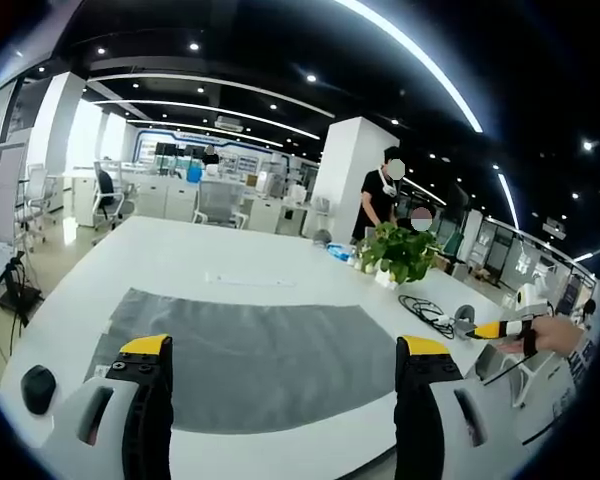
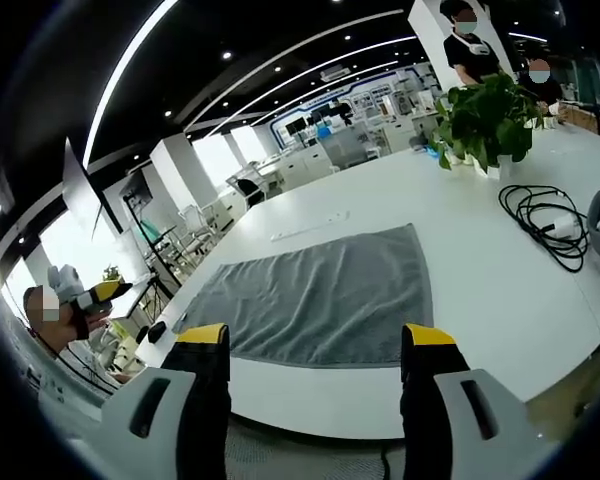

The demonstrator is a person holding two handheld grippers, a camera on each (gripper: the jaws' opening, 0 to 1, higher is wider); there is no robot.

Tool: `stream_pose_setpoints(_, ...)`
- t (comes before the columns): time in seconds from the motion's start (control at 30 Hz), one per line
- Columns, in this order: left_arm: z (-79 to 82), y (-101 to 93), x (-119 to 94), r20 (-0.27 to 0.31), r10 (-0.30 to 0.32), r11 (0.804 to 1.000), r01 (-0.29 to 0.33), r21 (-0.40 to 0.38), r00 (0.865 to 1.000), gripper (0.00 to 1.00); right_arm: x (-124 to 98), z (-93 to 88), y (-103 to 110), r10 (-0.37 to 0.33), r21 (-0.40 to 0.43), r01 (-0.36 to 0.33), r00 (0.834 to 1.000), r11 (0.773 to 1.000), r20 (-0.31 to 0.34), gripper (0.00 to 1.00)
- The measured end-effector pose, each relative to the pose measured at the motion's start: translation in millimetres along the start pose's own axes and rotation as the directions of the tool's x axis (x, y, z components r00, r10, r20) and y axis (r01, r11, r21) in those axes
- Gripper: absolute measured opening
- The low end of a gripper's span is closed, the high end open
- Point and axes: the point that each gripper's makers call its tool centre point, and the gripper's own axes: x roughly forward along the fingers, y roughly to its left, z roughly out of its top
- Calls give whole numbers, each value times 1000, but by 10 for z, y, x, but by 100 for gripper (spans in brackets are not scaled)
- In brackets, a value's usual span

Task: Fold the towel on the table until its edges align and the towel forms a compact rectangular stack.

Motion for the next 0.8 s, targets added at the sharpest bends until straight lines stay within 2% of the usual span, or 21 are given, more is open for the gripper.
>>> stream_pose_setpoints(0.8,-5,-43,74,-28,-23,1000,23,1,999,92,36,-38,29,7,9,-7,999,1000,-39,67)
